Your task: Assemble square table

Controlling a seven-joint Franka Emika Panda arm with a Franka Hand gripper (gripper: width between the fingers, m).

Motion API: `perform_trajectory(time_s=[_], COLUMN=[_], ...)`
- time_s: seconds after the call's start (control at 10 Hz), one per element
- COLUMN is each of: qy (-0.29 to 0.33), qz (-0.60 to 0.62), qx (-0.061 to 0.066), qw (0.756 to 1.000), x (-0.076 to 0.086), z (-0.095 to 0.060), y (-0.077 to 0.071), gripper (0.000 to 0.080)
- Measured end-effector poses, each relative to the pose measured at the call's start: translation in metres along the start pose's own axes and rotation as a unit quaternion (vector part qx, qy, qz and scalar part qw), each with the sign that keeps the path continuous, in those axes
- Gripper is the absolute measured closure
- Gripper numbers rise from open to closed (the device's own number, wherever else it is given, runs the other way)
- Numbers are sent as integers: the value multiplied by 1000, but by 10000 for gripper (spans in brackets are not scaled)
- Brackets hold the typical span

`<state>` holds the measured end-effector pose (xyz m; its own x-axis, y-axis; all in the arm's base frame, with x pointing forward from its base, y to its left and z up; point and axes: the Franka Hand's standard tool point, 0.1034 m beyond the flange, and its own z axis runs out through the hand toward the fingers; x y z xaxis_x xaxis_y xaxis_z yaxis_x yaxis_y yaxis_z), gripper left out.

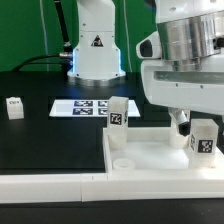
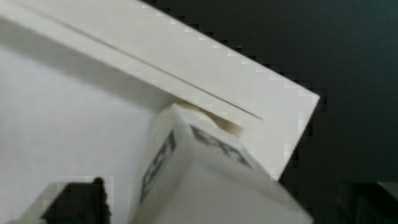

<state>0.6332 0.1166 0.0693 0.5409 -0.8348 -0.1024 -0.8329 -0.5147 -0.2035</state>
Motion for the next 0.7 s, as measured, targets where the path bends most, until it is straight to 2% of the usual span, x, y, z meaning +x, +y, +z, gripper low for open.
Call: perform_trajectory(time_s=[0.2, 0.3, 0.4, 0.5, 0.6, 0.7], qy=[1, 4, 11, 15, 17, 21], qz=[-60, -122, -206, -275, -368, -419], qx=[-1, -7, -24, -31, -39, -37], qw=[998, 992, 978, 961, 929, 907], x=[0, 0, -2, -3, -5, -3], z=[0, 0, 1, 1, 2, 1], y=[0, 1, 1, 1, 1, 0], gripper=[152, 151, 151, 151, 151, 151])
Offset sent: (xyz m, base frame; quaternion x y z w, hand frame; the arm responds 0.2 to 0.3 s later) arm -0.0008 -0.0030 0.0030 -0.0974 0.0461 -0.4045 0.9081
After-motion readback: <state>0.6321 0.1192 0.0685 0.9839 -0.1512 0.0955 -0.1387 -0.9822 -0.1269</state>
